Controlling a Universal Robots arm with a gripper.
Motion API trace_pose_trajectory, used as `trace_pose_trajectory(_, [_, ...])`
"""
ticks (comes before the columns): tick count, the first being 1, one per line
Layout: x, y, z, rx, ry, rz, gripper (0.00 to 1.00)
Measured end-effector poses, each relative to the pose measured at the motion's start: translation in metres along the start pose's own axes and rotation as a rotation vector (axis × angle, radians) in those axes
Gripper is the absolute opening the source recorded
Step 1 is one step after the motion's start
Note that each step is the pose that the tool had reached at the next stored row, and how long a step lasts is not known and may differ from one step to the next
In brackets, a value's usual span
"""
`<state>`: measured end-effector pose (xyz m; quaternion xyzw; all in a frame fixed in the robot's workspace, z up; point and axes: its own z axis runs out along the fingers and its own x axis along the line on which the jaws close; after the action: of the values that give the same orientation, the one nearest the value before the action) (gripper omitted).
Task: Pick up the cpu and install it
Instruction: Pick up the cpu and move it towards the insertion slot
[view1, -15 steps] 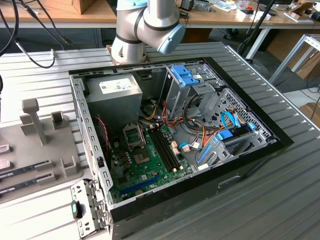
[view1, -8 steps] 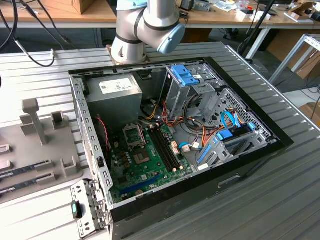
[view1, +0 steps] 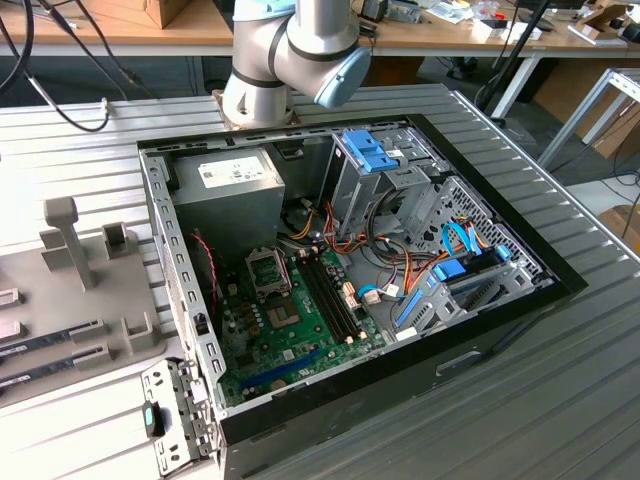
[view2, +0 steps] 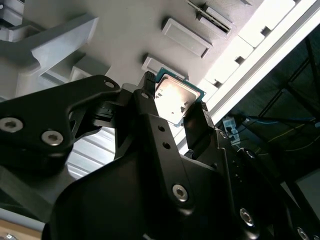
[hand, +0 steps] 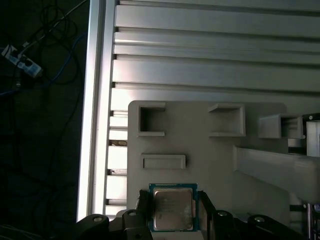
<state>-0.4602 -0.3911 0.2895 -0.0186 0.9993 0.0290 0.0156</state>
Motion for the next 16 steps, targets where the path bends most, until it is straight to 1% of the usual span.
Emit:
trace_pose_trajectory(9, [-0.0002, 0.0004, -0.0066, -0.0038, -0.0001, 0.0, 0.47])
trace_pose_trajectory(16, [-0.0003, 0.0006, -0.0106, -0.0064, -0.0003, 0.0, 0.47])
